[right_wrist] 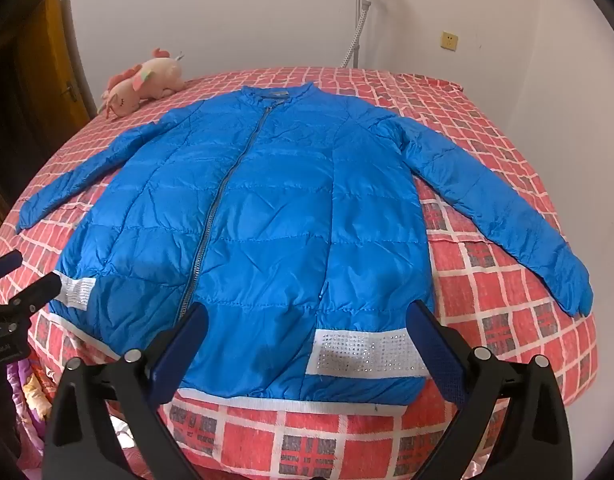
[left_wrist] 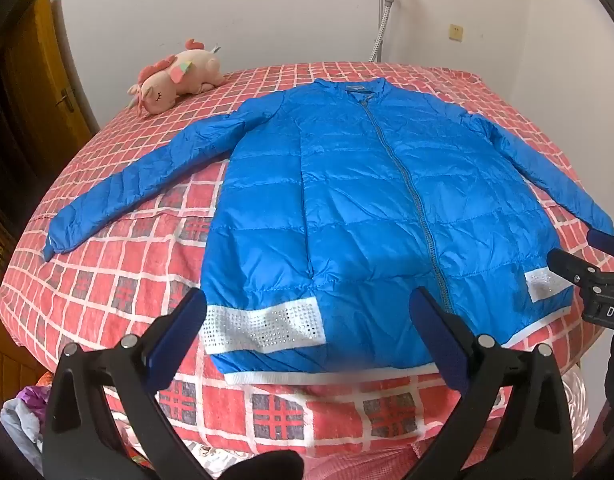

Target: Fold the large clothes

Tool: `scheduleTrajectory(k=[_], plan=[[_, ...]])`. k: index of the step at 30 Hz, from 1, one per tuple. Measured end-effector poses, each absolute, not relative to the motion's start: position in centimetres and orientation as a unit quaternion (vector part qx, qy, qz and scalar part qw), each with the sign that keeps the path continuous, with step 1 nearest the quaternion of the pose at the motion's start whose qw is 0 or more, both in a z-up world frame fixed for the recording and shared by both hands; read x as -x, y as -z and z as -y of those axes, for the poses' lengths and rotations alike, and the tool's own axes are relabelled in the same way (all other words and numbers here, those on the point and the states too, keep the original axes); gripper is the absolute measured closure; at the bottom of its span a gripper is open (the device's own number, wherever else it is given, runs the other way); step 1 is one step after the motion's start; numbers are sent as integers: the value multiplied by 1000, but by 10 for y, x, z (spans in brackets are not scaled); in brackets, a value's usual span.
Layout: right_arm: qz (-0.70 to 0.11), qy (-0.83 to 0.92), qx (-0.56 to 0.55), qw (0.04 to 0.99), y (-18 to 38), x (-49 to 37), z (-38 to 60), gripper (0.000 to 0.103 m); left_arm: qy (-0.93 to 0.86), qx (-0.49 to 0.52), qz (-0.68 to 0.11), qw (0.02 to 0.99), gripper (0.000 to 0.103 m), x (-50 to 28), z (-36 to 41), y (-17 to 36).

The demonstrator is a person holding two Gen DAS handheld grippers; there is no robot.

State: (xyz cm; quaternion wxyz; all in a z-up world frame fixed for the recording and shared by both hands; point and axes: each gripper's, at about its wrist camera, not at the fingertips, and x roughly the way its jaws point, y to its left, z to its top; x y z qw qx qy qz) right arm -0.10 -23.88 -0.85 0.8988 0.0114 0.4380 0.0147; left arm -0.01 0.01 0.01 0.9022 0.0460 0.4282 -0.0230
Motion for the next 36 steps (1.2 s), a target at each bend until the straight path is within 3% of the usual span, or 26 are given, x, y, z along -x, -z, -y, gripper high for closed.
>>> scheduleTrajectory(k=[36], plan=[[-438, -17, -16, 899, 10, 2, 241, 4, 21, -51, -427, 903, 3, -1, -1, 1]])
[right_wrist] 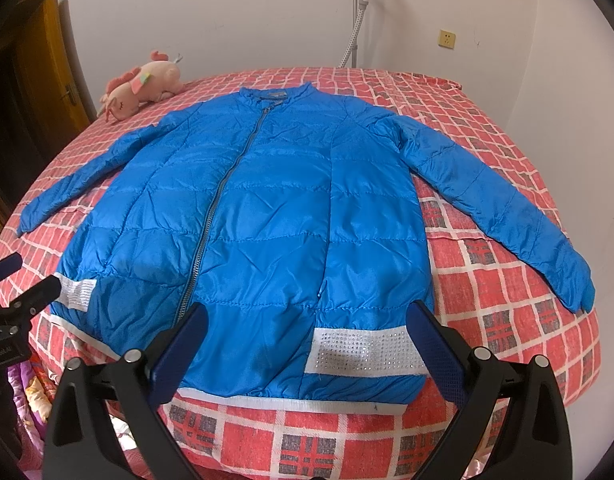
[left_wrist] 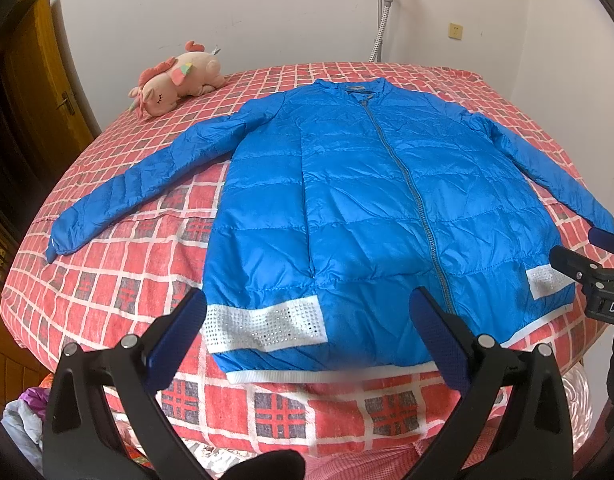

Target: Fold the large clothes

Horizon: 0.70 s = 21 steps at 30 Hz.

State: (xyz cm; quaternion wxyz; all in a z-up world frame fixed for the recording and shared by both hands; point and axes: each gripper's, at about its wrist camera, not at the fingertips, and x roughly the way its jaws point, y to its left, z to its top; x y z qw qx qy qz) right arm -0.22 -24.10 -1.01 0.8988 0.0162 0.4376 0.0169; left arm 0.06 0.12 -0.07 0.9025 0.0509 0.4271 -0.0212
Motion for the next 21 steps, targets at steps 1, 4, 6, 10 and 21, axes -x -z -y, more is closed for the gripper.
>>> scheduleTrajectory(k=[1, 4, 6, 10, 21], plan=[[-438, -17, -16, 899, 10, 2, 241, 4, 21, -51, -427, 903, 3, -1, -1, 1], [-438, -17, -17, 899, 10, 3, 241, 4, 21, -51, -427, 902, 3, -1, -1, 1], [-438, -17, -17, 899, 10, 3, 241, 4, 21, -51, -427, 903, 3, -1, -1, 1], [-437, -17, -16, 899, 10, 2, 241, 4, 21, -51, -427, 902, 3, 0, -1, 1], [-438, -17, -18, 899, 11, 2, 242, 4, 21, -51, -427, 903, 3, 1, -1, 1]])
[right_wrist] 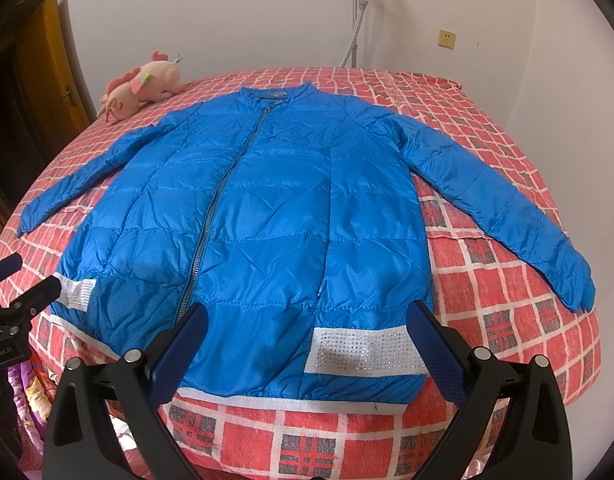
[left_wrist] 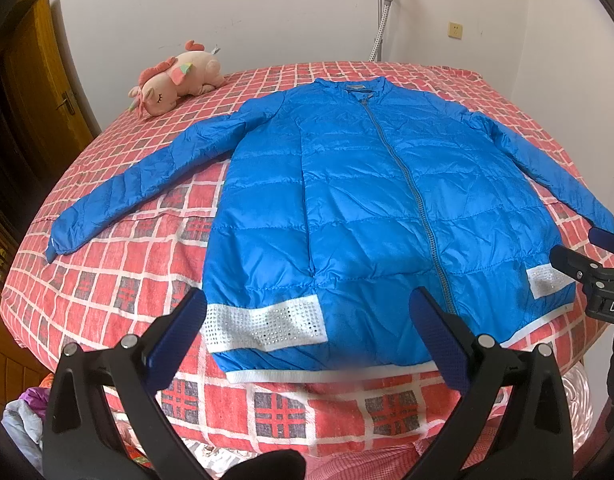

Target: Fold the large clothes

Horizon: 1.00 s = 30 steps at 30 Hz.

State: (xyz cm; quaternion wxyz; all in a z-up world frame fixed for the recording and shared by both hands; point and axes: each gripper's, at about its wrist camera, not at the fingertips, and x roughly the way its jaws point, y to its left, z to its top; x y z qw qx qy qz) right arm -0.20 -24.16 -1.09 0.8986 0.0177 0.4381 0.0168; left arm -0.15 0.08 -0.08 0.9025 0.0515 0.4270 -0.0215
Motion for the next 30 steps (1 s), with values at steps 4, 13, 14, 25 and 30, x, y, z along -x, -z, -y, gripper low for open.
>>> scheduleTrajectory(k=[4, 13, 14, 25, 30], plan=[[-437, -17, -17, 899, 11, 2, 242, 4, 22, -51, -427, 903, 3, 2, -1, 1], [-437, -17, -16, 899, 10, 2, 243, 4, 21, -51, -427, 903, 3, 2, -1, 1], [-437, -17, -16, 899, 10, 1, 244, 4, 21, -52, -427, 903, 3, 1, -1, 1], [-436, -18, -16, 900, 9, 2, 240, 4, 22, -52, -427, 902, 3, 2, -1, 1], [-436, -18, -15, 900, 9, 2, 240, 4, 20, -52, -428, 902, 3, 1, -1, 1]])
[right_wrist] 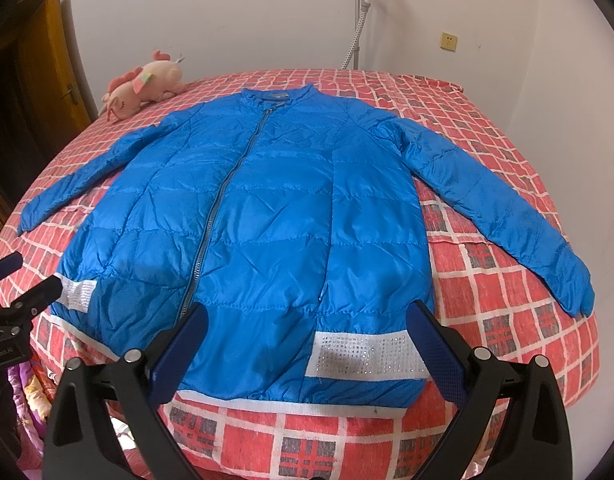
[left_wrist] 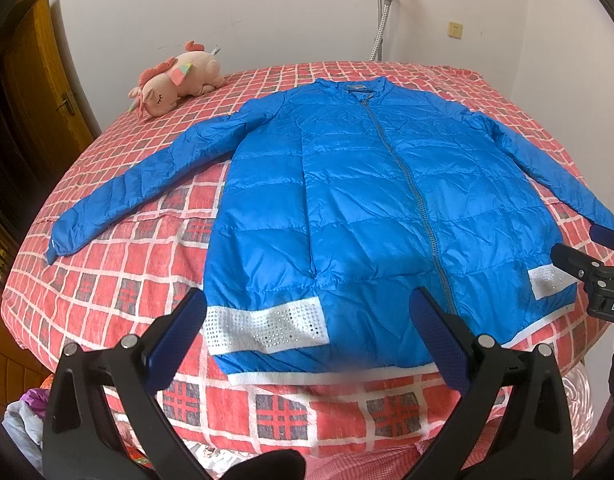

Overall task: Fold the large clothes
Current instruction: 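Grasp the jacket sleeve with the right tool and fold it across the body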

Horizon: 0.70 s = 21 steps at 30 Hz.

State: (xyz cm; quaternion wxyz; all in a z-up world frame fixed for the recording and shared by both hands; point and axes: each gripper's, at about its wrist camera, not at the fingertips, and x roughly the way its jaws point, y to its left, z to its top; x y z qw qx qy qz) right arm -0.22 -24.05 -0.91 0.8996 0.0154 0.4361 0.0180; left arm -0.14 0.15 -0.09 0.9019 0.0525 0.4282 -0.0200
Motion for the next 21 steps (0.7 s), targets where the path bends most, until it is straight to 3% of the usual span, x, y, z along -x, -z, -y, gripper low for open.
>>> scheduleTrajectory(k=[12, 21], plan=[[-438, -9, -32, 898, 19, -16, 270, 4, 59, -54, -437, 896, 3, -23, 3, 11], [-485, 143, -236, 830, 57, -31, 469, 4, 90, -39, -482, 871, 3, -98, 16, 27]])
